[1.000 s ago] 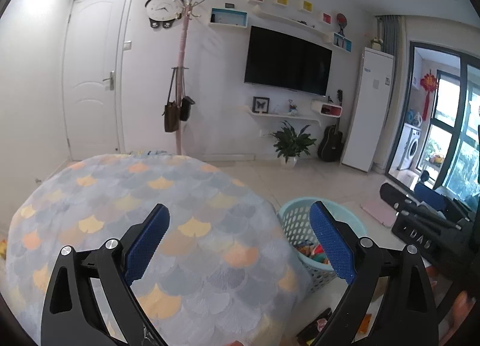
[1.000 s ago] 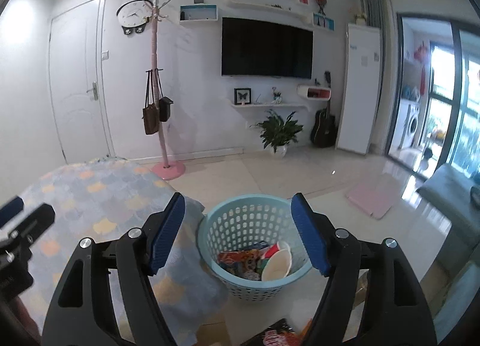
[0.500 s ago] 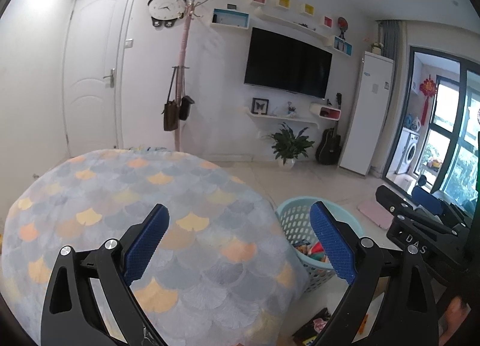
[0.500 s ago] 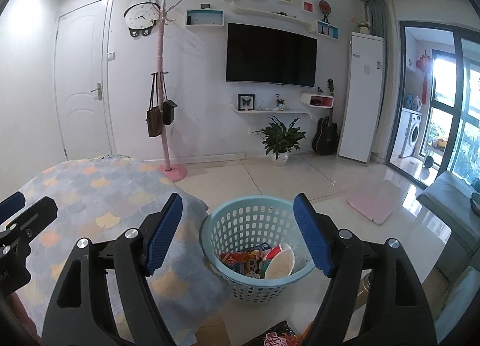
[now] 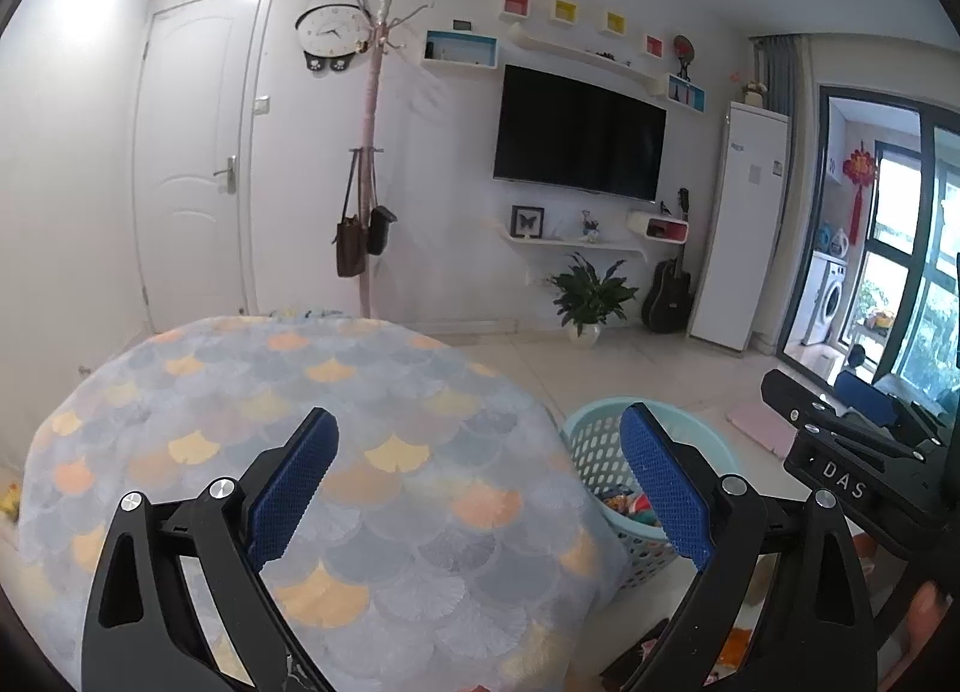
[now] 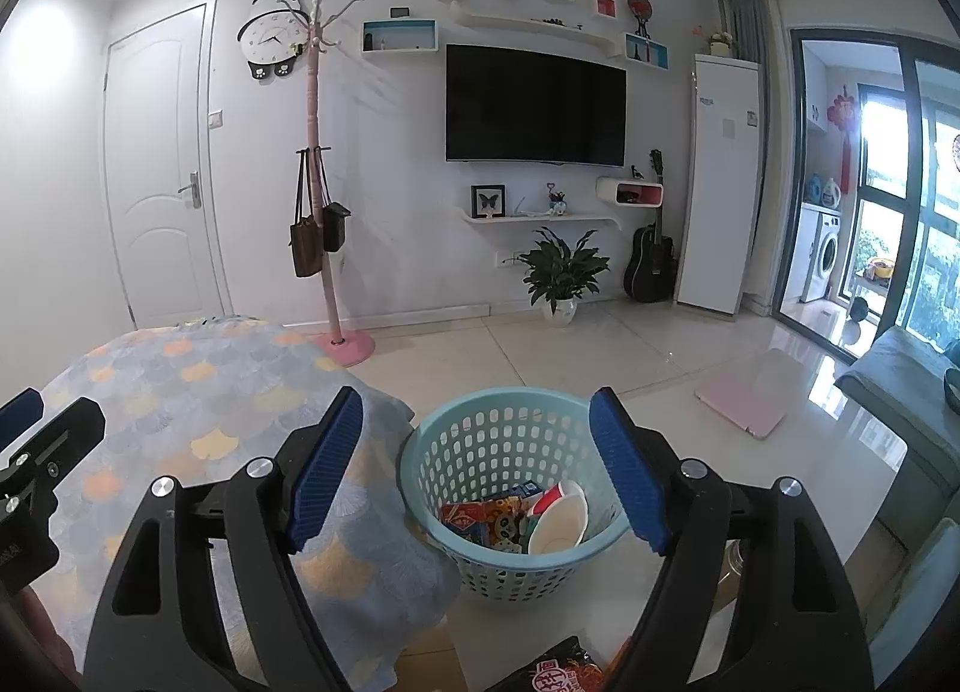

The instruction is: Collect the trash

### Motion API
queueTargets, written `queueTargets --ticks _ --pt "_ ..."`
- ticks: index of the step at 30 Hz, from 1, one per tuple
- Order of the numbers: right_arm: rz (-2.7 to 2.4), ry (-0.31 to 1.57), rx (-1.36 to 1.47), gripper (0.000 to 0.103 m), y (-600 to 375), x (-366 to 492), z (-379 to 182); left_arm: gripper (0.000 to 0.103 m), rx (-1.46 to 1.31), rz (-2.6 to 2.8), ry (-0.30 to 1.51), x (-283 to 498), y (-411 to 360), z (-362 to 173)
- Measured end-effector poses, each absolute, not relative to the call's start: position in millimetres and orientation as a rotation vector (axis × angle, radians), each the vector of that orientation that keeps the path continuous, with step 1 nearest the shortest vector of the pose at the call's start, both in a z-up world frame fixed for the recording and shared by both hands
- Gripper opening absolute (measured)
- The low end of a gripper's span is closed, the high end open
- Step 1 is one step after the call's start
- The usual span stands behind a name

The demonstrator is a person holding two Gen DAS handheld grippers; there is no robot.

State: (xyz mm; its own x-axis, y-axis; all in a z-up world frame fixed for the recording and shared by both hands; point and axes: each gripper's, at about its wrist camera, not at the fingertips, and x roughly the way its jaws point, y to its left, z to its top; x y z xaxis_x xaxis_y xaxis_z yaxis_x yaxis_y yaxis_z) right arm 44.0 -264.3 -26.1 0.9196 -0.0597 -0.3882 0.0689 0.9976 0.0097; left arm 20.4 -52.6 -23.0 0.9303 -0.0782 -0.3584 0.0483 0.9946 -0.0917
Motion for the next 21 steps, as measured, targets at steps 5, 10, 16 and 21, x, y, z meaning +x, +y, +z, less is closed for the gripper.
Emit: queueTargets --ticks 5,10,16,21 --pt "-0.066 0.390 0.021 0.077 -263.2 41.8 -22.8 0.092 -0.083 -0.062 0.368 18.9 -52.7 -22.3" --pt "-0.061 0.388 0.020 0.078 -260.7 41.0 -21.8 0.092 -0.072 -0.044 0.359 16.6 -55.2 -21.0" --pt "-0.052 0.389 0.022 0.078 -259.7 41.6 -21.3 0.092 -0.073 -0.046 0.360 15.8 -56.4 -20.4" --pt "-0.049 0.390 0.023 0.078 -259.4 39.9 -21.5 0.092 -0.074 -0.046 0.360 15.8 -56.5 -20.3"
